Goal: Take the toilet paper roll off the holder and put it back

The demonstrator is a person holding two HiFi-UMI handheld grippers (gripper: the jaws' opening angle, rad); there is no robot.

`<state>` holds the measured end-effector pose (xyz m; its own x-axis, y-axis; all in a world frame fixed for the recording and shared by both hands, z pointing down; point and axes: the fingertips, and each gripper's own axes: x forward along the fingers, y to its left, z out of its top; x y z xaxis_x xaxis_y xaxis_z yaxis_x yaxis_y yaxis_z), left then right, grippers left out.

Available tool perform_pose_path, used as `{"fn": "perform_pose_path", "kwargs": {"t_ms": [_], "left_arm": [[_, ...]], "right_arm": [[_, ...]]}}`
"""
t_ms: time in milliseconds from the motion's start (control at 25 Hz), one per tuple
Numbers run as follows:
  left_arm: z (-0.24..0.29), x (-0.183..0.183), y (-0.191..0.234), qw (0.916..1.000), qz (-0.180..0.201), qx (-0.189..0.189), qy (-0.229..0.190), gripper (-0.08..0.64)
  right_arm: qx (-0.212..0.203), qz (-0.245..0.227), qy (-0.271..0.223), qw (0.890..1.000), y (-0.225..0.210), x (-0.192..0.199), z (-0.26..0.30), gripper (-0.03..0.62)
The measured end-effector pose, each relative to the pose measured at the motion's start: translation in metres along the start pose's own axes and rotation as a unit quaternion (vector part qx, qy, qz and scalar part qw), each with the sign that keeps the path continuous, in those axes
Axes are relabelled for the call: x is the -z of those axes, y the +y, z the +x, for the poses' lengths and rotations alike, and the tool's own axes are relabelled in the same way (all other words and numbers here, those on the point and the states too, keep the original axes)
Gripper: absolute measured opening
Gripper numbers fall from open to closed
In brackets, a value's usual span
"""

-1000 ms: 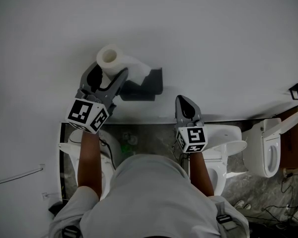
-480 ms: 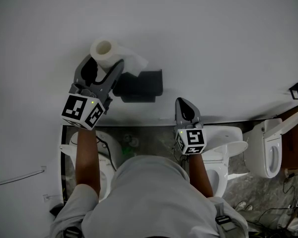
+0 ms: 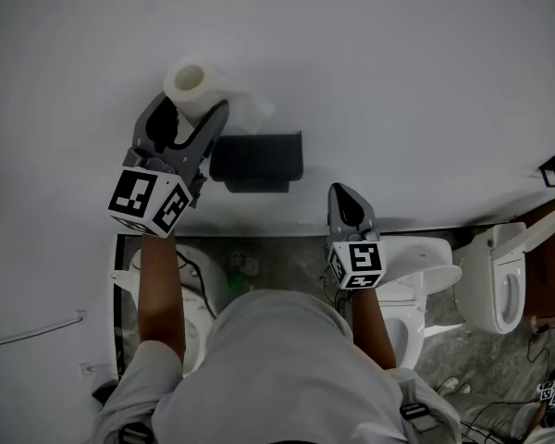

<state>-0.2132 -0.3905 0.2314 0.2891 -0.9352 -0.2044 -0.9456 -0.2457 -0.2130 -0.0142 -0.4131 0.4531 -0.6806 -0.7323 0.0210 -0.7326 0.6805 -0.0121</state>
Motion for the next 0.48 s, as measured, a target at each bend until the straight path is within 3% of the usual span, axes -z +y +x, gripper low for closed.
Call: {"fn": "perform_pose_path", "kwargs": {"t_ms": [480], "left_arm": [[0.001, -0.011, -0.001, 0.9999, 0.007, -0.009, 0.0, 0.305]], "right_arm": [[-0.002, 0.007, -0.015, 1.0, -0.001, -0.002, -0.007, -0.002]]}}
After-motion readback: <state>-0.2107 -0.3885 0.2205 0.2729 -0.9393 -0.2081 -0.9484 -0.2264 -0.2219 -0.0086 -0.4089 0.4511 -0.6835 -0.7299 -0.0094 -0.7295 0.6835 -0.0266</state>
